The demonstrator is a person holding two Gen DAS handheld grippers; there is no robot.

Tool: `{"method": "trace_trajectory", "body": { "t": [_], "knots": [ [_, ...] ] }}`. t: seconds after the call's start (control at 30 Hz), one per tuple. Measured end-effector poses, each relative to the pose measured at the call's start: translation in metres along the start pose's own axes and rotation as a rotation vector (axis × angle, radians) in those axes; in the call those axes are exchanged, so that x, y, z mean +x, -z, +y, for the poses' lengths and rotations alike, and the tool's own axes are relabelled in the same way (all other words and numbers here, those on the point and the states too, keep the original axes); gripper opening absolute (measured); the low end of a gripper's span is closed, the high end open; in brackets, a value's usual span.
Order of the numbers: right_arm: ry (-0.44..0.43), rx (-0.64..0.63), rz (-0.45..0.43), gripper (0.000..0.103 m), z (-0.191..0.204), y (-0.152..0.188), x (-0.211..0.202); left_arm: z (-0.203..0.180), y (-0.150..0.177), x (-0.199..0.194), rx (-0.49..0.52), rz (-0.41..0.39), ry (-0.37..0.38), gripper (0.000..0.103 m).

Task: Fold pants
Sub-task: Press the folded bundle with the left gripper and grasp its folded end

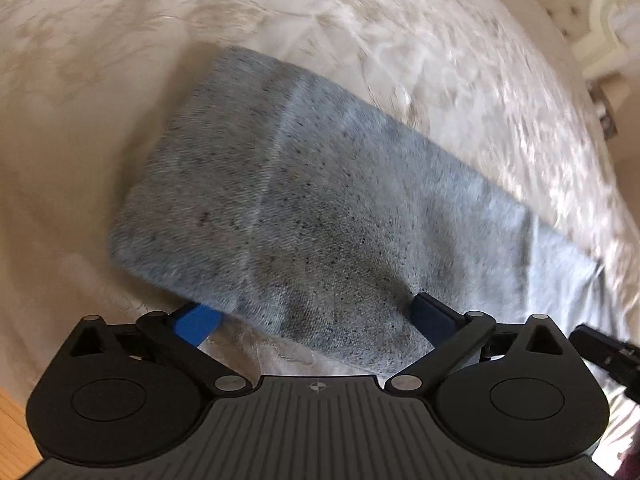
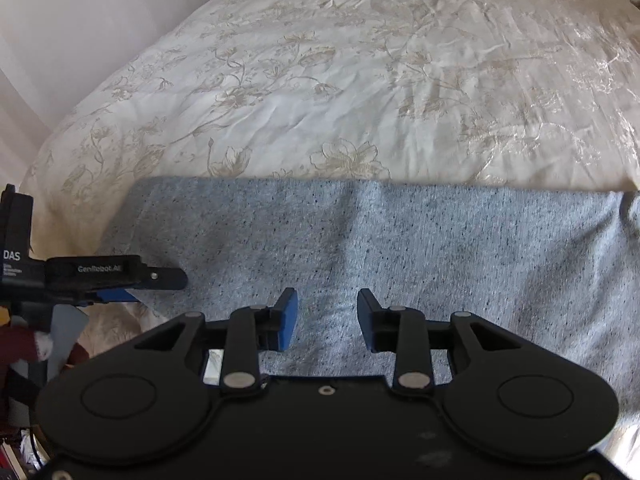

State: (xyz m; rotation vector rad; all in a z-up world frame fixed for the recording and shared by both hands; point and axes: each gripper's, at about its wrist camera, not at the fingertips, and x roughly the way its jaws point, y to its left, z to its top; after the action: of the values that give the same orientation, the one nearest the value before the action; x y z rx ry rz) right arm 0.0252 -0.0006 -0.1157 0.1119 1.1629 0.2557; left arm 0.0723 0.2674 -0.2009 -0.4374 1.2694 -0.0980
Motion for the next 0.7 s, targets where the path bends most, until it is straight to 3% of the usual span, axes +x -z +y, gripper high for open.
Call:
{"method": "trace_trajectory", "body": {
  "t": [0.47, 0.53, 0.6, 0.7],
  "knots": [
    [0.013, -0.005, 0.053, 0.035, 0.012, 0.009, 0.011, 0.010, 0.003, -0.008, -0.048, -0.015, -0.008, 0.099],
    [0.013, -0.011, 0.053, 0.035, 0.015, 0.008, 0.011, 0.009, 0.005, -0.018, -0.046, -0.056, -0.023, 0.086],
    [0.015, -0.016, 0.055, 0.035, 0.017, 0.007, 0.010, 0.005, 0.009, -0.031, -0.006, -0.116, -0.036, 0.081],
    [0.014, -0.029, 0.057, 0.035, 0.020, 0.006, 0.009, -0.013, 0.019, -0.050, 0.161, -0.227, -0.087, 0.081]
  ]
}}
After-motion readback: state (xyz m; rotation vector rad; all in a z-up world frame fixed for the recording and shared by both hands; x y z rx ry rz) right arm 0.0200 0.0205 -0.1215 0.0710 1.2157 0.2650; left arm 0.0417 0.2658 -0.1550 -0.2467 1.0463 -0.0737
